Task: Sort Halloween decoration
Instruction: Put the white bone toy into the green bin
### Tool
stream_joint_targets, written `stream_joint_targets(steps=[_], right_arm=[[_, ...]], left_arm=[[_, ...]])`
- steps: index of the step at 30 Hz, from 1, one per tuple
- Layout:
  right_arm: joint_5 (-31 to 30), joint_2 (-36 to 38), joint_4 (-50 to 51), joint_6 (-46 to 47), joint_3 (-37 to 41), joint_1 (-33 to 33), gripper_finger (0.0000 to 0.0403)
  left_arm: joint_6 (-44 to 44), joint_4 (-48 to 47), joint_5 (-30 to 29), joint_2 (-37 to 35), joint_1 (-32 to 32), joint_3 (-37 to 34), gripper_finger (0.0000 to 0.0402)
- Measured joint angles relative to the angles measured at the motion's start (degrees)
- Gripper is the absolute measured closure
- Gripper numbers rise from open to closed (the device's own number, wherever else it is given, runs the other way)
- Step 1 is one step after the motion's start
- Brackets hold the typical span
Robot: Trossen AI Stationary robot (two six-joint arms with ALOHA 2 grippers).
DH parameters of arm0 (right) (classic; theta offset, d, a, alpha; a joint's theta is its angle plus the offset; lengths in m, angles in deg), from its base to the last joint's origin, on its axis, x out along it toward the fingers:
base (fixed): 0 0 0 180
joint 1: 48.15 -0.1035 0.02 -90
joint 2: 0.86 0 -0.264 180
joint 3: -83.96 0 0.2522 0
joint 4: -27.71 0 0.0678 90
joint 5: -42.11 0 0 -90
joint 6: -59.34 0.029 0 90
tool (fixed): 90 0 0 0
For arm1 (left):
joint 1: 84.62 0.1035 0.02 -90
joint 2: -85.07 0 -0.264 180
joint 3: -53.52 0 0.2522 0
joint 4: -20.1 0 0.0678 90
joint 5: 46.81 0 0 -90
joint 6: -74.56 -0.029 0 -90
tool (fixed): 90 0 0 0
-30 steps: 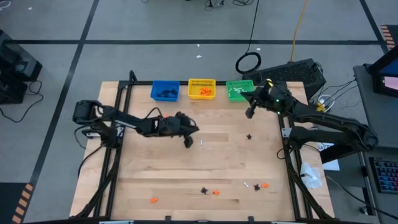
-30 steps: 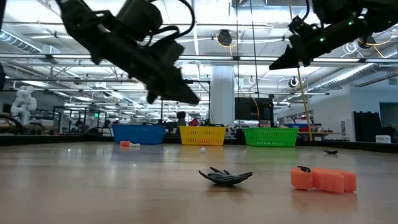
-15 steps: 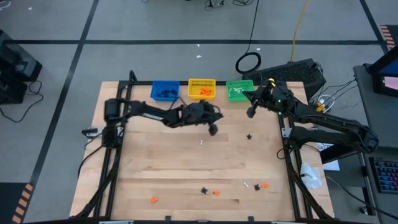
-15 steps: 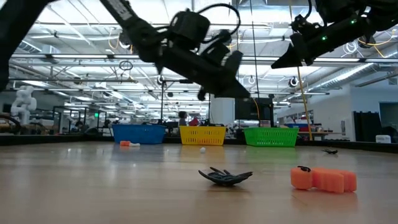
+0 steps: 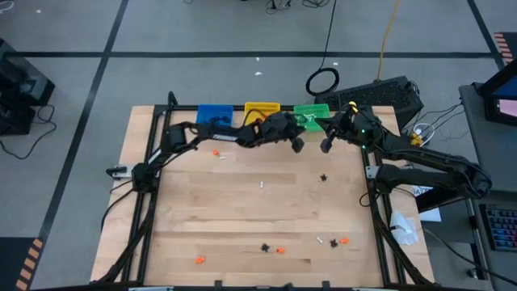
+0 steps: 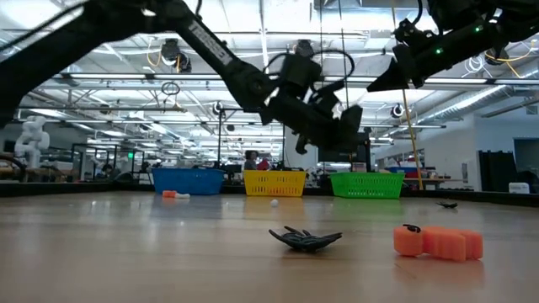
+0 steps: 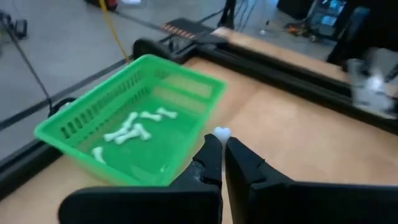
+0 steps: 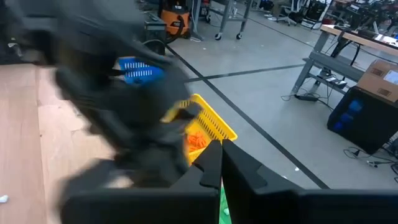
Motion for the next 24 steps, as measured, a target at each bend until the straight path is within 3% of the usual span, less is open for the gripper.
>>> stream_joint_targets(steps=[10,24], right_arm=[[-0.09,0.00,-0.20,-0.48,0.00,0.00,0.0403],[-0.04,0.00,-0.20,-0.66,0.00,0.00,0.0403]], left_arm=[[0.21,-6.97,1.32,8.93,3.73,14.53,0.0402],[3.14,-7.60,1.32,11.63,4.34,16.78,0.0391]])
